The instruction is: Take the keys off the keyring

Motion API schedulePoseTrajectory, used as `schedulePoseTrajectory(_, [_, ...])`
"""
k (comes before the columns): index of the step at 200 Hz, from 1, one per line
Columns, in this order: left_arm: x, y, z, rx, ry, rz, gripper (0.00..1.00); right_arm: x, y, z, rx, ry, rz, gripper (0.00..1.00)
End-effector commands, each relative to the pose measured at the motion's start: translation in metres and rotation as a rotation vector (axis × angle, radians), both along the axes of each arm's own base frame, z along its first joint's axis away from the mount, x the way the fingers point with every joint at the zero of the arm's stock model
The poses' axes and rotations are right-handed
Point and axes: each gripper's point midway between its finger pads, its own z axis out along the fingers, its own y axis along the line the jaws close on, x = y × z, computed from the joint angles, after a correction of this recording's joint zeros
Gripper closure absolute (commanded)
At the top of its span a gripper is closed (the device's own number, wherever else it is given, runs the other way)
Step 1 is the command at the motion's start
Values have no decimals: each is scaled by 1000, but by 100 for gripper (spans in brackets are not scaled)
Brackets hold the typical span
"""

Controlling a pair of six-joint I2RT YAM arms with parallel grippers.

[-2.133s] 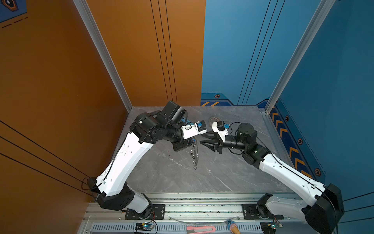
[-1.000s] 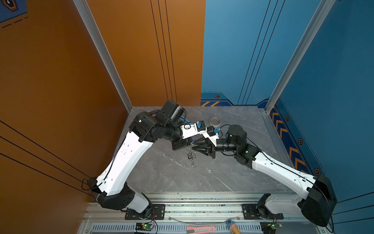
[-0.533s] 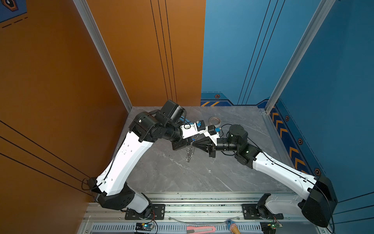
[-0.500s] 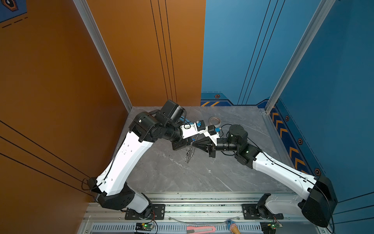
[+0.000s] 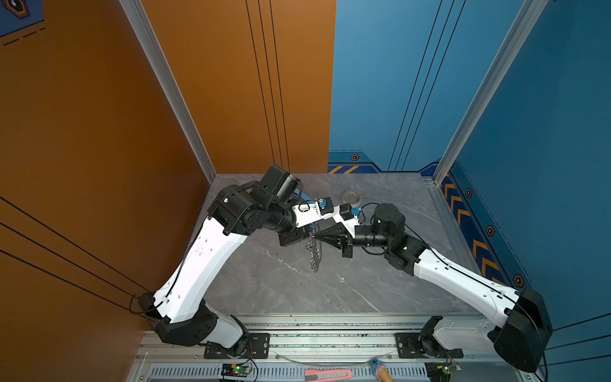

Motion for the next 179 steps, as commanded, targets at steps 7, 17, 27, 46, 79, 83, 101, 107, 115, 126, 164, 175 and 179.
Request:
schedulePoseTrajectory(7, [-4,8,11,26,-92,-5,100,5,-2,7,-28,9,-51,100])
schedulePoseTrajectory(17, [-4,9,12,35,-106,-5,100,5,-2,5,-38,11,-53,100])
schedulePoseTrajectory(27, [-4,10,13,41,-115,-6,100,5,-2,3,-45,13,-58,100])
schedulePoseTrajectory(46, [-6,9,13,42,-117,-4,100,6,-3,3,-52,4,-70,100])
schedulePoseTrajectory(79, [-10,11,5,59,-109,-5,100,-1,-5,4,-95,-125,-99,100])
schedulePoseTrajectory(83, [-10,10,4,58,-106,-7,100,-4,-4,4,-101,-145,-98,100])
schedulePoseTrajectory(101, [-11,3,2,47,-101,-27,100,-9,-1,8,-102,-196,-102,100])
schedulePoseTrajectory(107, [-11,1,2,47,-101,-33,100,-9,-1,10,-96,-202,-103,100])
schedulePoseTrajectory(115, [-11,-2,1,45,-101,-40,100,-10,0,12,-90,-205,-100,100])
schedulePoseTrajectory(126, [-12,-6,1,36,-100,-53,100,-10,1,15,-80,-207,-103,100])
schedulePoseTrajectory(164, [-20,-16,1,33,-113,-110,100,-8,4,24,-3,-130,-89,100])
schedulePoseTrajectory(175, [-20,-17,1,40,-121,-117,100,-8,5,26,20,-100,-76,100])
schedulePoseTrajectory(179, [-21,-17,1,42,-124,-122,100,-8,6,26,25,-86,-67,100])
